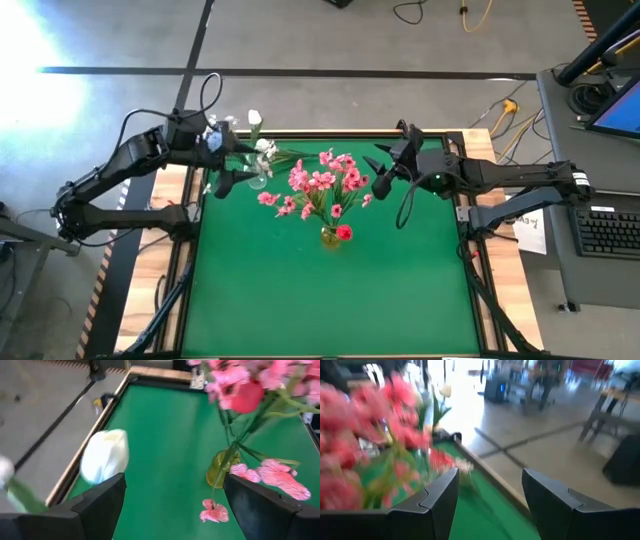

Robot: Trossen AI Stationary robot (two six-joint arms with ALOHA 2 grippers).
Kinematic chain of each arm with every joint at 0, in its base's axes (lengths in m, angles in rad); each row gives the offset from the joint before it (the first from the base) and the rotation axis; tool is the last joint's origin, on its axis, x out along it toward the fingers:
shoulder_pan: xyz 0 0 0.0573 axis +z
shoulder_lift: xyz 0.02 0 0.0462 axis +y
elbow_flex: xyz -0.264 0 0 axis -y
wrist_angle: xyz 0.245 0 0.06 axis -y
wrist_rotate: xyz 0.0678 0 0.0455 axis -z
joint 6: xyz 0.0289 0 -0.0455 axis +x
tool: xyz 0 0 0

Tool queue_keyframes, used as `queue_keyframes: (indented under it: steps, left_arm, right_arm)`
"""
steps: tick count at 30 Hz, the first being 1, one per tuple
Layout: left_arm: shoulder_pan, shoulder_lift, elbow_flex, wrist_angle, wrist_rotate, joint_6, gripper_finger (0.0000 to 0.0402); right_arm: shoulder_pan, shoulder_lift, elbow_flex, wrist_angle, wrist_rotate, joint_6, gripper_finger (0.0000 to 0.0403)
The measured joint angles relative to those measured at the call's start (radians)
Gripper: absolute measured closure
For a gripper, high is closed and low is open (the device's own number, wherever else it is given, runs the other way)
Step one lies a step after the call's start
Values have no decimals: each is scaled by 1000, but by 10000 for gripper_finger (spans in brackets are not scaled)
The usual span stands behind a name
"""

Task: Sort flowers into vase by color
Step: Adjust the white flowers in the transparent vase

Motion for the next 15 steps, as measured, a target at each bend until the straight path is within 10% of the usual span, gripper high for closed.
queue_keyframes:
  steps: [6, 15]
  left_arm:
    - [0, 10, -1, 8, 335, 145, 79]
    - [2, 16, -2, 136, 372, 75, 79]
  right_arm:
    - [-28, 2, 0, 163, 0, -147, 193]
    - [-46, 8, 0, 181, -56, -168, 193]
